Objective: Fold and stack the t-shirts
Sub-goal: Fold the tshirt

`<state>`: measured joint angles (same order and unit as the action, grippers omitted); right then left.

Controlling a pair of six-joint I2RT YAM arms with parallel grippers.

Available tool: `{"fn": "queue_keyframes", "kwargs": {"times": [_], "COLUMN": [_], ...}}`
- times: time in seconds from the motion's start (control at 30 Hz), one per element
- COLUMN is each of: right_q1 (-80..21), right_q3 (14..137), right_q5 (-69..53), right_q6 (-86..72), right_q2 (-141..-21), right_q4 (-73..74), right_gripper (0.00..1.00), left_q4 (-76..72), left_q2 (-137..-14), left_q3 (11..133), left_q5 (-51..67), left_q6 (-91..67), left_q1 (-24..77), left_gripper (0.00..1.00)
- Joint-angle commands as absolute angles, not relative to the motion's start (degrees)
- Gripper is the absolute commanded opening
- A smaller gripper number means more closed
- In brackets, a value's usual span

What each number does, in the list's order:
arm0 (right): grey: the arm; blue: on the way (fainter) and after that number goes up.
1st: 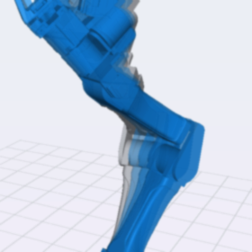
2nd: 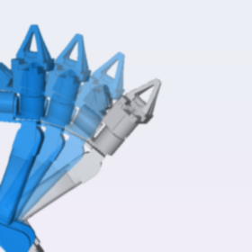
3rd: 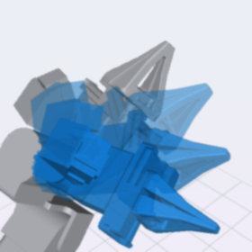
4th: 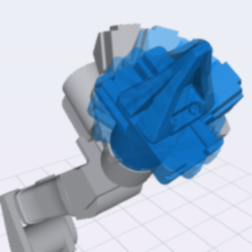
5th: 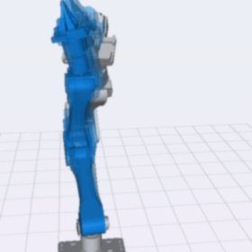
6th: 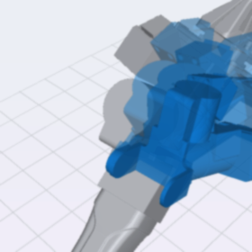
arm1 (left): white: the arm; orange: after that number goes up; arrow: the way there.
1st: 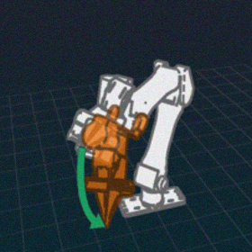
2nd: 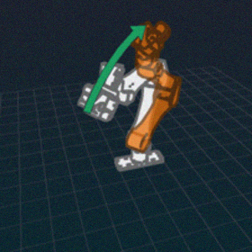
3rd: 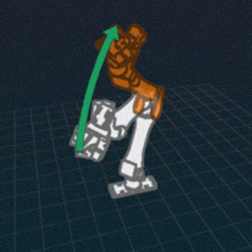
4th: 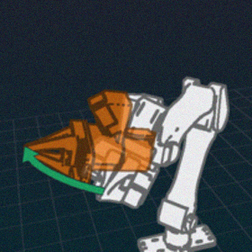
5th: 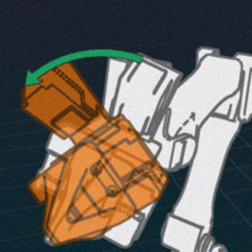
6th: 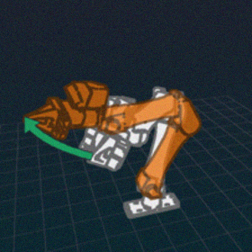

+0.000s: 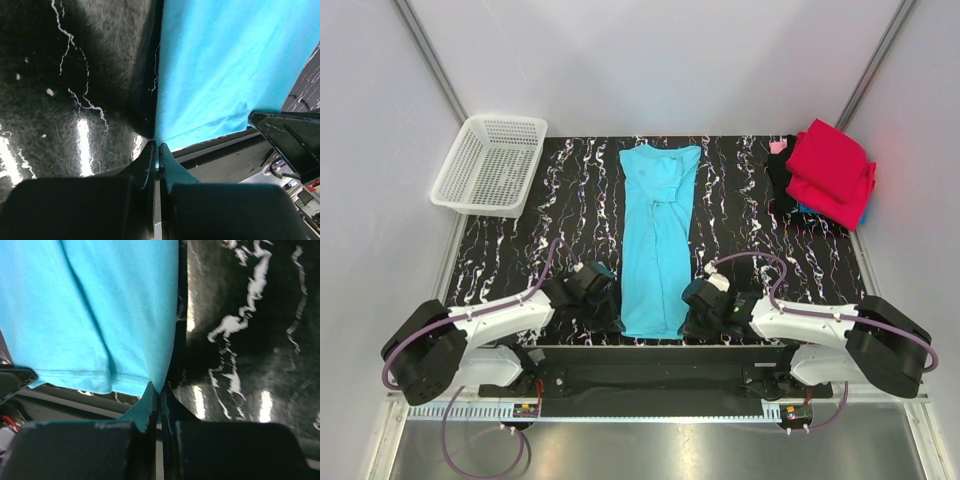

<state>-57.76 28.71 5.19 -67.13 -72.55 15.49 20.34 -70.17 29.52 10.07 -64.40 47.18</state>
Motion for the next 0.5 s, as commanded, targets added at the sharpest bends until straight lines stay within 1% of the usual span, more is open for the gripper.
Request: {"fn": "queue_keyframes", "kwargs": {"times": [0.0,0.17,0.47], "right_q1": [-59.15,-60.55,-62.05], "right_q3": [28.74,28.83,30.14], "right_q5": [8.26,8.79,9.84], "right_q6": [-68.29,-69.34,-69.35], "right_q2": [-70.23,-67.42,-70.31], "right_q4": [24.51,26.19,27.07], "right_gripper": [0.00,0.00,0.00], "left_q4": [22.06,23.20,24.25], "left_q2": [-67.94,-67.06,-67.68], "left_q3": [31.03,31.29,31.11], "left_q5": [7.91,6.77,5.36], "left_q6": [-64.60,-64.95,-65.65], "left_q1": [48.07,48.87,50.01], "left_gripper": [0.00,0.00,0.00]}}
